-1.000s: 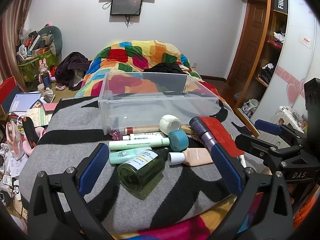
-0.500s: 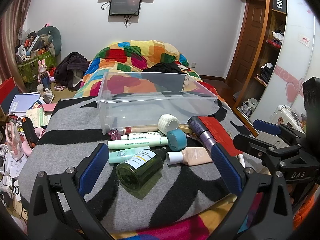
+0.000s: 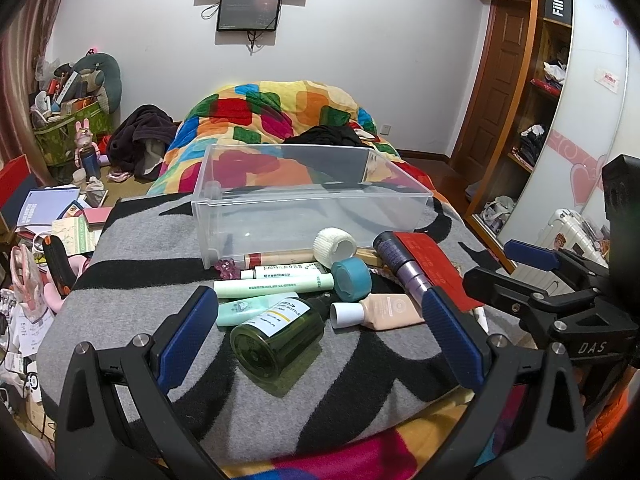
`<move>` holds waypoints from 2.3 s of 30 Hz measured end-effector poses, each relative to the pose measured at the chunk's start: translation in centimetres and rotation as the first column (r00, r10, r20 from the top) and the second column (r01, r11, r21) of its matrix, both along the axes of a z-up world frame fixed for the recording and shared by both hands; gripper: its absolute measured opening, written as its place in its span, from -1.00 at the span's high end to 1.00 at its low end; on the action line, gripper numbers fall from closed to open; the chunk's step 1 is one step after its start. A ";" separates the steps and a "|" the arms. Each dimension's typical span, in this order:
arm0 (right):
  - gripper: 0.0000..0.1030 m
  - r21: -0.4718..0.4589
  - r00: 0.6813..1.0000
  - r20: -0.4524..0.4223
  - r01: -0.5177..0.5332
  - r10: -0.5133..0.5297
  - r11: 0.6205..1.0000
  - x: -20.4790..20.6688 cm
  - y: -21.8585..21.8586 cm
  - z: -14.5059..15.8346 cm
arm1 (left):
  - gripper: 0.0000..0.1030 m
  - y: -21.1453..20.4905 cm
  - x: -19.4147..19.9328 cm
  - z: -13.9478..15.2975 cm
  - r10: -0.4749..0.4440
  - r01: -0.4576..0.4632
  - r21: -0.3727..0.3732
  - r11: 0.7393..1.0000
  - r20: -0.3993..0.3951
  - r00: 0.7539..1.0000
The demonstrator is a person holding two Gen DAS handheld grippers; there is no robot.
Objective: Organize objects
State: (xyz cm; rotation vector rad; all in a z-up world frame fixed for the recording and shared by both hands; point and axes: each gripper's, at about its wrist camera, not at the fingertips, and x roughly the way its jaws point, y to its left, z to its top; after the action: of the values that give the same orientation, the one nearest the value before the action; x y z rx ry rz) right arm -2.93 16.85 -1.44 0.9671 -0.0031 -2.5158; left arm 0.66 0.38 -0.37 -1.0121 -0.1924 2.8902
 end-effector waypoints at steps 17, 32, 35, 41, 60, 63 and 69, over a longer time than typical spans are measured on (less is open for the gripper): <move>-1.00 0.021 1.000 0.016 0.004 -0.004 1.000 -0.2 0.3 -1.0 | -1.00 -0.2 0.0 -1.2 -0.003 0.003 0.001 1.000 0.045 0.999; -0.75 0.011 0.989 0.143 0.043 -0.045 0.999 -4.0 1.7 -4.3 | -0.63 -2.6 -2.5 -4.7 0.046 -0.050 0.031 0.998 0.123 0.991; -0.57 0.004 0.987 0.155 0.047 -0.047 0.999 -5.0 1.7 -4.4 | -0.39 -2.6 -3.0 -5.7 0.026 -0.034 0.049 0.998 0.153 0.988; -0.52 0.002 0.980 0.179 0.082 -0.081 0.997 -8.3 1.7 -3.9 | -0.20 -3.0 -2.8 -6.0 0.022 -0.032 0.066 0.997 0.151 0.988; -0.31 0.093 0.975 0.220 -0.001 -0.019 0.996 -10.2 -0.2 -4.6 | -0.20 -4.6 -2.9 -1.1 0.046 -0.049 0.060 0.997 0.046 0.998; -0.31 0.134 0.976 0.216 -0.045 0.016 0.990 -9.8 -1.1 -4.7 | -0.20 -4.6 -3.6 -0.2 0.046 -0.047 0.040 0.998 0.027 0.999; -0.01 0.121 0.975 0.222 -0.021 -0.006 0.992 -10.4 -0.7 -5.2 | -0.20 -4.5 -5.9 0.8 0.047 -0.047 0.009 0.999 0.018 0.999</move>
State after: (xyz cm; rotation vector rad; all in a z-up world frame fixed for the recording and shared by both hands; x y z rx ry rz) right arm -13.29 16.20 -6.64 1.2920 0.0874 -2.4104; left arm -5.22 -4.08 0.39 -1.0466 -0.2332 2.9202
